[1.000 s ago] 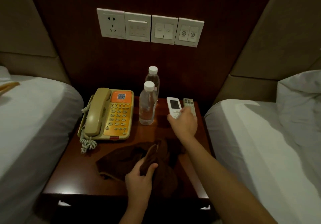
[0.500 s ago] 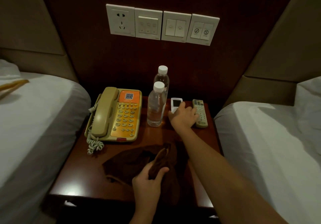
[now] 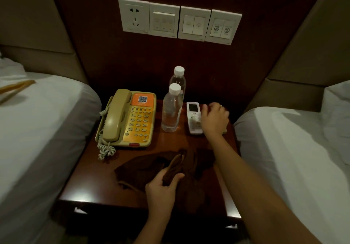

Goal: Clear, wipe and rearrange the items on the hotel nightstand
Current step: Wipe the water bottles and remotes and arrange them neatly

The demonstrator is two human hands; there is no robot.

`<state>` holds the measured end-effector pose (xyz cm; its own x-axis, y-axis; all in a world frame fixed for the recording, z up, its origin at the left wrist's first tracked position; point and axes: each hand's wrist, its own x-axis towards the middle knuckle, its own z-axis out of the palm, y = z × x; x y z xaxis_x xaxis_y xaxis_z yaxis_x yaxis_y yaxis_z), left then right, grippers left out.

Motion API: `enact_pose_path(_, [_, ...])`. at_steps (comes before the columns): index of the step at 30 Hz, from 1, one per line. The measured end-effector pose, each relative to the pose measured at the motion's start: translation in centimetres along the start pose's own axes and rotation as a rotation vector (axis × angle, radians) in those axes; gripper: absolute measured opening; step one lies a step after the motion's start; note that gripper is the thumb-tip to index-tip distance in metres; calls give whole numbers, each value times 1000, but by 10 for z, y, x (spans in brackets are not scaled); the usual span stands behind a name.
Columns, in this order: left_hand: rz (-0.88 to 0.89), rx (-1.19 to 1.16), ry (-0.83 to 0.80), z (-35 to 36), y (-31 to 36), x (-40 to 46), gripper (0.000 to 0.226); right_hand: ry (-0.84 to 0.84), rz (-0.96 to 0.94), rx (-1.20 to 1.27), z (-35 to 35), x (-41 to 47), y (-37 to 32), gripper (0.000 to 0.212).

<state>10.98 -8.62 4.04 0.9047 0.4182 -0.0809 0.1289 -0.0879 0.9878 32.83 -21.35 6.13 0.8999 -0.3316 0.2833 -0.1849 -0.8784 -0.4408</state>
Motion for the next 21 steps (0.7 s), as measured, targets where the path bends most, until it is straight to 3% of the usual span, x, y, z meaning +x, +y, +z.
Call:
enact_pose_path(1, [-14,-11,4,0,0,0,24,17,49,1,-4,6,12,48])
enact_pose_path(5, [-20,-9,24,0,0,1,27,-245,169,-112,-6,13,47,72])
enact_pose_path(10, [-30,-21,31,0,-3,2,20,-242,126,-29,-14,-5,59,66])
enact_pose_path(12, [-51,-25,6,-1,1,3,16,-264,194,166,-29,-24,66,65])
enact_pose_path(14, [-103,-76,-13,-5,7,4,18,-388,328,591,-57,-55,71,61])
enact_pose_path(17, [-296,-368,25,-11,21,6,25,-814,531,1340,-102,-111,74,51])
enact_pose_path(18, [-373,-485,16,-12,27,6,29,-926,557,1484,-111,-126,76,53])
enact_pose_path(21, [-441,-707,-84,-14,43,3,43,-1046,468,1517,-123,-151,71,65])
